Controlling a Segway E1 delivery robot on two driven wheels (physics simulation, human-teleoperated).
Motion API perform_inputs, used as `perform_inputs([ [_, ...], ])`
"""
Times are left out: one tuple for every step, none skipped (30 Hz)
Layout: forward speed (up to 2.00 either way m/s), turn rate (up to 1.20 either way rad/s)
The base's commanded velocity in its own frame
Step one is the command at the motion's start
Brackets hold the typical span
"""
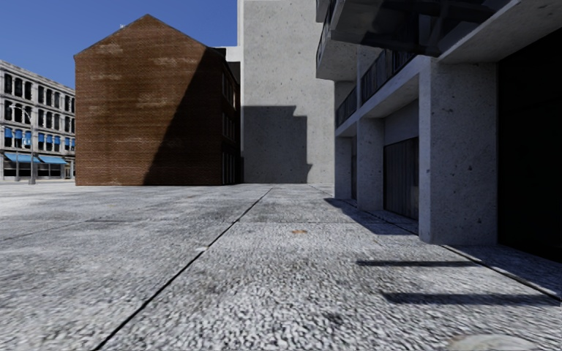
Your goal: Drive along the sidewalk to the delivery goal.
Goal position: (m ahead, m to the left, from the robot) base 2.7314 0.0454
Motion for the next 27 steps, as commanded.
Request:
perform_inputs([
  [2.00, 0.00],
  [2.00, 0.00],
  [2.00, 0.00],
  [2.00, 0.00],
  [2.00, 0.00],
  [2.00, 0.00],
  [2.00, 0.00],
  [2.00, 0.00],
  [2.00, 0.00],
  [2.00, 0.00],
  [2.00, 0.00],
  [2.00, 0.00],
  [2.00, 0.00],
  [2.00, 0.00],
  [2.00, 0.00],
  [2.00, 0.00],
  [2.00, 0.00],
  [2.00, 0.00],
  [2.00, 0.00],
  [2.00, 0.00],
  [2.00, 0.00],
  [2.00, 0.00],
  [2.00, 0.00],
  [2.00, 0.00],
  [2.00, 0.00],
  [2.00, 0.00],
  [1.94, 0.00],
])
